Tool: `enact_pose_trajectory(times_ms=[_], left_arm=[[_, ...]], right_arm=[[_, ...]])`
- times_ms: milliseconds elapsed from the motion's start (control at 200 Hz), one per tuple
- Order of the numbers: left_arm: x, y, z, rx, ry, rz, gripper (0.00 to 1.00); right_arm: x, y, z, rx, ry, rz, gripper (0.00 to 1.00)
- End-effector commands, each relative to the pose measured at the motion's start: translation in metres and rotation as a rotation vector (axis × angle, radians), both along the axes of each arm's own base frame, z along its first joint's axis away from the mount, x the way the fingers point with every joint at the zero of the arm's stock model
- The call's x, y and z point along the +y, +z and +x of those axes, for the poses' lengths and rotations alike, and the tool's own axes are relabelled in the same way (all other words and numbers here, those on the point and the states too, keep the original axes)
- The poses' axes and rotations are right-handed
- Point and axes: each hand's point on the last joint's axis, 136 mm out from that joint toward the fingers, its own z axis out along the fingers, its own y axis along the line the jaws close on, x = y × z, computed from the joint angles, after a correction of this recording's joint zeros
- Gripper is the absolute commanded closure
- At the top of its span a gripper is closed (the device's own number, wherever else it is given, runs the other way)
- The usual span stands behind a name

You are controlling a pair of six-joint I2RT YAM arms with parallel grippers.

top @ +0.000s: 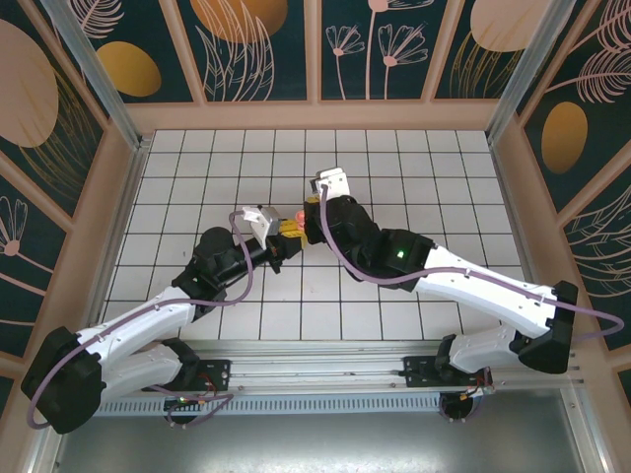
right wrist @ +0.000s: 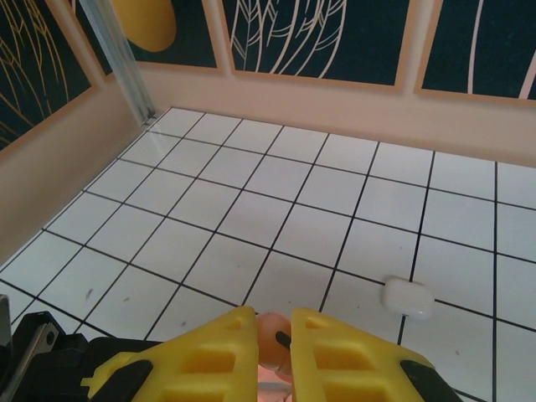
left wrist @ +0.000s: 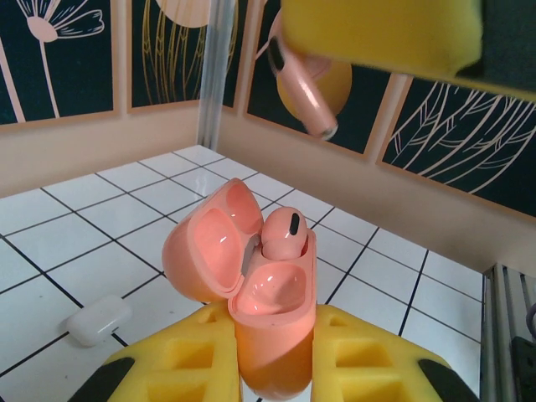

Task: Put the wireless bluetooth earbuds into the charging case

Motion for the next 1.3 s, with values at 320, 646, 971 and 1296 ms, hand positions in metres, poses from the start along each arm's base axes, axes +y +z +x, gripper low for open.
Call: enact_pose_trajectory(times_ms=[320,646,971,1296], left_arm=[[0.001,0.035,-0.001,-0.030,0.011,-0.083,0.86],[0.004,0.038,0.000,-0.029,0.025,-0.092,0.86],[0.004,0.036,-0.001,-0.030,0.021,-0.086,0.86],[0.003,0.041,0.000,-0.037,0.023,-0.092,0.86]], right_arm=[[0.017,-0.018,-0.006,0.042,0.067,-0.014,0.87],[0.017,-0.031,-0.003,0.069,0.074,-0.010,0.88],[0.011,-0.025,0.002,0.072,0.054,0.032,0.88],[0.018,-0.046,-0.006,0.120,0.119,0.009,0.88]])
